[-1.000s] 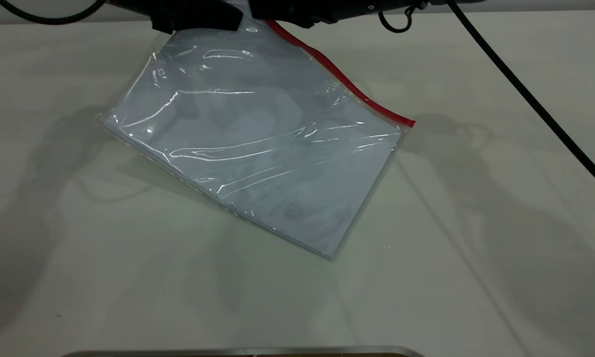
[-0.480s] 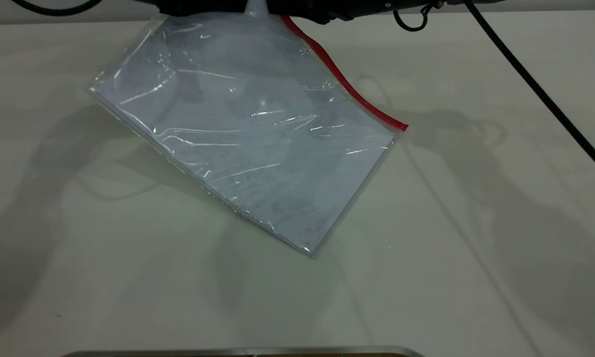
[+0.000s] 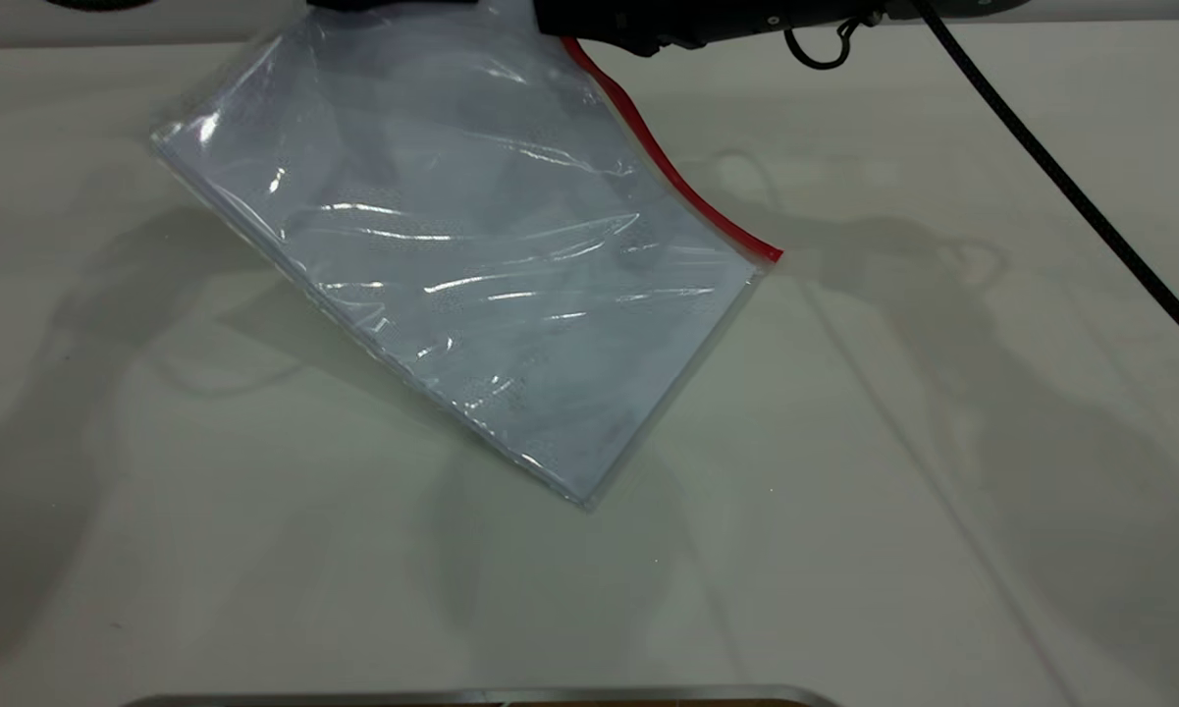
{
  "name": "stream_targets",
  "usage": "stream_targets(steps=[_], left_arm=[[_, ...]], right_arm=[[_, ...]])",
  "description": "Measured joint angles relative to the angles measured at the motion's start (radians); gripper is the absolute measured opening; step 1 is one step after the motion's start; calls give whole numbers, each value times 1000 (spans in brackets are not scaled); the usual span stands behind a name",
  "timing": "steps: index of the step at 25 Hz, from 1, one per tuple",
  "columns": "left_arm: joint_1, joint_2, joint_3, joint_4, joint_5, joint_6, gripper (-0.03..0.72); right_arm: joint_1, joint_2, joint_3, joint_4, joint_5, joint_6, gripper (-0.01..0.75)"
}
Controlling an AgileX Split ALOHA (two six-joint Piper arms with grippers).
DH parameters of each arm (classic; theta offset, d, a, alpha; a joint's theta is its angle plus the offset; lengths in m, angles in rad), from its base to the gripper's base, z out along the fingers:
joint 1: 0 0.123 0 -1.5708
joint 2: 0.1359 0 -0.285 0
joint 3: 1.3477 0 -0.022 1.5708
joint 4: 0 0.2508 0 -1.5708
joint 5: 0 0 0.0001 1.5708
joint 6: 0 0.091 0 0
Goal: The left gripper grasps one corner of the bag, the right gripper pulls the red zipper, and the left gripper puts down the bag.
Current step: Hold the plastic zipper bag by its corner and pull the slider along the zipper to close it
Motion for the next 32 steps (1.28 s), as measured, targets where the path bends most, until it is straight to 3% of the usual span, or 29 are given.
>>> stream_targets(steps=[11,19,32], left_arm=[[11,-1,0,-43,23,3,50],[38,-23,0,-118,55,3,50],[57,-38,-1,-124,96,3,50]], right_arm=[[-20,30,0,-3,-30,-23,47],[-66,53,1,-90,-136,-16,48],[-159,59,10,-503,-110,279,51]])
